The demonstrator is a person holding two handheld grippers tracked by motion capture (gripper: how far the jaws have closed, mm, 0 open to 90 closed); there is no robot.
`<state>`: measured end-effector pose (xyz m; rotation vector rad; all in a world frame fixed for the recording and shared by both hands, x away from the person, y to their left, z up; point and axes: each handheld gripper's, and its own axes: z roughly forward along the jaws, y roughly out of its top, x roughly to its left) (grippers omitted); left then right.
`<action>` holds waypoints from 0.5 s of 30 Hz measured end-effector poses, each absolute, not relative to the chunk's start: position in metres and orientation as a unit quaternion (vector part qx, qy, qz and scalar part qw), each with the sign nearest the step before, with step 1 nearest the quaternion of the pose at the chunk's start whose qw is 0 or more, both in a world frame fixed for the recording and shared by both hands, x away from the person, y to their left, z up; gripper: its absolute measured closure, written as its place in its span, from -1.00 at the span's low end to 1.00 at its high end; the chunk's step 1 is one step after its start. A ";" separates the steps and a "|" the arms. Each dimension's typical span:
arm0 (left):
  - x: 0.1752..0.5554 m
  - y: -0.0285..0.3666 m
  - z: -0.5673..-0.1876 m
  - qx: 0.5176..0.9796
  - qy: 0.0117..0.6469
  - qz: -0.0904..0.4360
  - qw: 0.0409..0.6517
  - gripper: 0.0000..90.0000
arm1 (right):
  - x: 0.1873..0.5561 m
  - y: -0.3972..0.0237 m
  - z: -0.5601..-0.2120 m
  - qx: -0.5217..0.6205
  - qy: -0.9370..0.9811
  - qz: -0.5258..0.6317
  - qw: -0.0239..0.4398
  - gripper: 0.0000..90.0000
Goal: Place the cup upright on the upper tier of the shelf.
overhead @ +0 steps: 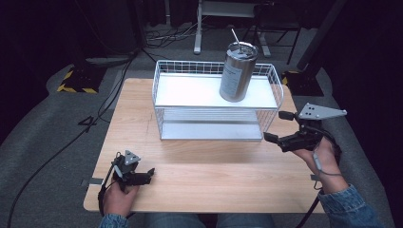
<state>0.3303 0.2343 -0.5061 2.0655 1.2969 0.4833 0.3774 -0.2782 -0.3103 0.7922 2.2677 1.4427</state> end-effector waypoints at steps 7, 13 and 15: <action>0.330 0.234 -0.506 0.786 0.494 0.184 0.322 -0.77 | 0.374 -0.282 -0.328 0.290 0.801 0.498 0.162 -0.95; 0.330 0.234 -0.506 0.787 0.494 0.184 0.321 -0.77 | 0.371 -0.283 -0.347 0.298 0.811 0.479 0.156 -0.88; 0.331 0.234 -0.506 0.787 0.494 0.184 0.321 -0.77 | 0.370 -0.284 -0.353 0.301 0.811 0.478 0.154 -0.88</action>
